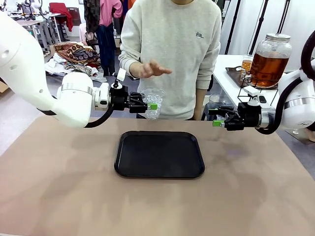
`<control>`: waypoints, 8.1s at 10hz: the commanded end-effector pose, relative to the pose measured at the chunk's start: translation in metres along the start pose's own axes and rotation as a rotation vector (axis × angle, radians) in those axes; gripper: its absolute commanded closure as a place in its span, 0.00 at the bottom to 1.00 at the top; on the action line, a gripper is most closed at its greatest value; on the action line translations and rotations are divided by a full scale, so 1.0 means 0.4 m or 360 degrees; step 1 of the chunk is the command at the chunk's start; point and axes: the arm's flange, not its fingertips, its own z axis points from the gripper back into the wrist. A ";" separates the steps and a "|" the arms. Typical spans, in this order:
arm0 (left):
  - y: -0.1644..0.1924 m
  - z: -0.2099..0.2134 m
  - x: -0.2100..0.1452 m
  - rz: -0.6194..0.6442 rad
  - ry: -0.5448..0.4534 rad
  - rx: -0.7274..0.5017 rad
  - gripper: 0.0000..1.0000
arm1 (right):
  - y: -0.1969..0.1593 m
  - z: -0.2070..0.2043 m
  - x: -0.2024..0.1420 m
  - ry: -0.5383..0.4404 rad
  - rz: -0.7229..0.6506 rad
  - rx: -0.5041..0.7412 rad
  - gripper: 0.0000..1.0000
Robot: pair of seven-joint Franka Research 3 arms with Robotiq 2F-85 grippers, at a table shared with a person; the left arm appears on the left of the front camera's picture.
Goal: Pour the drink into the iced cup.
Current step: Open the gripper to release the iced cup you were holding.
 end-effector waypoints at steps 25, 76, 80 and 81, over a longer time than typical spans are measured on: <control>0.003 0.001 0.004 -0.0006 0.0004 0.0019 0.20 | -0.002 -0.005 0.007 0.0004 -0.0002 0.0003 0.00; -0.097 0.374 -0.120 -0.0010 0.0008 -0.0007 0.00 | -0.002 -0.005 0.007 0.0004 -0.0002 0.0003 0.00; -0.097 0.374 -0.120 -0.0010 0.0008 -0.0007 0.00 | -0.002 -0.005 0.007 0.0004 -0.0002 0.0003 0.00; -0.097 0.374 -0.120 -0.0010 0.0008 -0.0007 0.00 | -0.002 -0.005 0.007 0.0004 -0.0002 0.0003 0.00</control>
